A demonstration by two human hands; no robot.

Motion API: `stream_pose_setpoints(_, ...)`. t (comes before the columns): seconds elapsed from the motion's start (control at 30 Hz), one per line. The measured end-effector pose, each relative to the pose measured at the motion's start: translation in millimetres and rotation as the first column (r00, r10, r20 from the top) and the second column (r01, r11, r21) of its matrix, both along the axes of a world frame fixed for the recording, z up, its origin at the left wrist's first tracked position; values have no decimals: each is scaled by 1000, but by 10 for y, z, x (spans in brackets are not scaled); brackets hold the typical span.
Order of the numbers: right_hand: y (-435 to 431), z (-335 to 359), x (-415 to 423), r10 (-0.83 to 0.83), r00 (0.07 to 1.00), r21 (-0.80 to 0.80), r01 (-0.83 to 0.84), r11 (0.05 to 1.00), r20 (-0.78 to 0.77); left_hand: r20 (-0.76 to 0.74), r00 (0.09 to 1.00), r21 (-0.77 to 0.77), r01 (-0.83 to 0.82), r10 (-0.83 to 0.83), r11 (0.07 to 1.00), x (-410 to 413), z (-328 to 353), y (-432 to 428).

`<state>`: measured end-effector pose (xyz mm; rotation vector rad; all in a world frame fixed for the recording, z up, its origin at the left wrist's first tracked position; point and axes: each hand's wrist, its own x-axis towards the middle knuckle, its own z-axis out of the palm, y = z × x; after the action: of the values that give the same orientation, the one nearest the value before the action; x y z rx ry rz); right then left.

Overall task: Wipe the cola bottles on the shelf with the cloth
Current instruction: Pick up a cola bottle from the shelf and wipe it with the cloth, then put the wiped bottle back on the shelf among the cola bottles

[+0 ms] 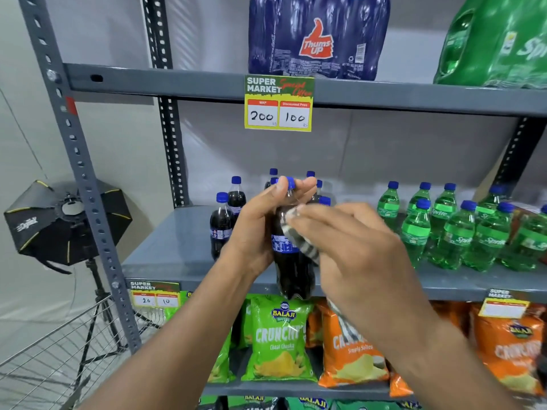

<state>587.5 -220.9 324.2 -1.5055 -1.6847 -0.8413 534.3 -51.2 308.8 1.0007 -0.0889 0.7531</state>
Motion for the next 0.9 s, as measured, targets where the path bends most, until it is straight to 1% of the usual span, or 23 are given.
stream_pose_setpoints(0.03, 51, 64, -11, -22, 1000, -9, 22, 1000, 1, -27, 1000, 24, 11, -11, 1000, 4, -10, -11)
stream_pose_setpoints(0.1, 143, 120, -51, -85, 996, -95, 86, 992, 14, -65, 998, 57, 27, -23, 998, 2, -22, -21)
stream_pose_setpoints(0.17, 175, 90, -97, -125, 990, -170, 134, 976, 63, -76, 997, 67, 15, -10, 998, 7, -29, -3)
stream_pose_setpoints(0.23, 172, -1, -136, -138, 981, -238, 168, 957, 135, -51, 999, 70, -1, 5, 998, 17, -51, 17)
stream_pose_setpoints(0.3, 151, -117, -157, -118, 978, -287, 164, 944, 170, -6, 1000, 80, -6, 6, 997, 23, -83, 26)
stream_pose_setpoints(0.5, 71, -456, -90, -86, 984, -377, 141, 915, 158, 87, 996, 126, -5, -6, 992, 9, -95, 129)
stream_pose_setpoints(0.6, 26, -628, 0, -60, 995, -379, 88, 921, 84, 66, 997, 210, -52, 39, 976, 31, -96, 250)
stream_pose_setpoints(0.7, -62, -747, 121, -43, 998, -306, 27, 952, -47, -21, 988, 298, -138, 151, 945, 63, -105, 408)
stream_pose_setpoints(0.8, -170, -854, 223, -60, 980, -260, 9, 966, -192, -134, 951, 382, -209, 278, 900, 110, -145, 578)
stream_pose_setpoints(0.9, -271, -952, 275, -56, 957, -232, -12, 973, -285, -279, 885, 466, -214, 373, 858, 157, -188, 686)
